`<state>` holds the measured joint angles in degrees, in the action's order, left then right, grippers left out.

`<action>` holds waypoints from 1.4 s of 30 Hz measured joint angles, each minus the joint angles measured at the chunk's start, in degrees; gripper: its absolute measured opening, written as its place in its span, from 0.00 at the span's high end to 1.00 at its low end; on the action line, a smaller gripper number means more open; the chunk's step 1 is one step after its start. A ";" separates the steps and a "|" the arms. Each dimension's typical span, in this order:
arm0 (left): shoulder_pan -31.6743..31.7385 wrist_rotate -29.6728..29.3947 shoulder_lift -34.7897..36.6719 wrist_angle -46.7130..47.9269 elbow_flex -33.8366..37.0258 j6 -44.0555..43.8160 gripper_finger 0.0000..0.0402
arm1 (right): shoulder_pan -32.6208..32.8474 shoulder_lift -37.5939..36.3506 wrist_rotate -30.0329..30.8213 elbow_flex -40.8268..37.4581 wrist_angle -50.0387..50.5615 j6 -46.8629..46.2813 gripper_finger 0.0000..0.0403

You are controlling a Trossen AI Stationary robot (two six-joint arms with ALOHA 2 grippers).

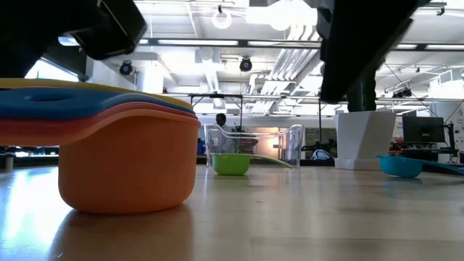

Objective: Nest measuring cups in basket
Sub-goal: Stack the yellow measuring cup on top of the blue measuring cup

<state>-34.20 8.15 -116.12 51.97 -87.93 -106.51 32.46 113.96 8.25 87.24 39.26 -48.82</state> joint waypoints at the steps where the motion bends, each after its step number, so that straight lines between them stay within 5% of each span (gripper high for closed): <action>1: 0.22 0.46 -0.33 -0.58 -0.04 1.41 0.80 | 0.28 0.28 -0.13 0.00 -0.05 -1.35 1.00; 28: 1.58 -0.33 -0.67 -7.20 0.03 18.56 0.80 | -0.41 7.36 0.90 0.00 -22.36 -9.19 1.00; 42: 1.63 -1.16 -0.64 -7.13 0.01 23.82 0.80 | -0.63 7.33 -2.42 0.00 -21.96 -11.83 1.00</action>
<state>-32.58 6.99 -116.76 44.84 -87.92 -82.70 31.83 121.30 5.84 87.24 17.30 -60.65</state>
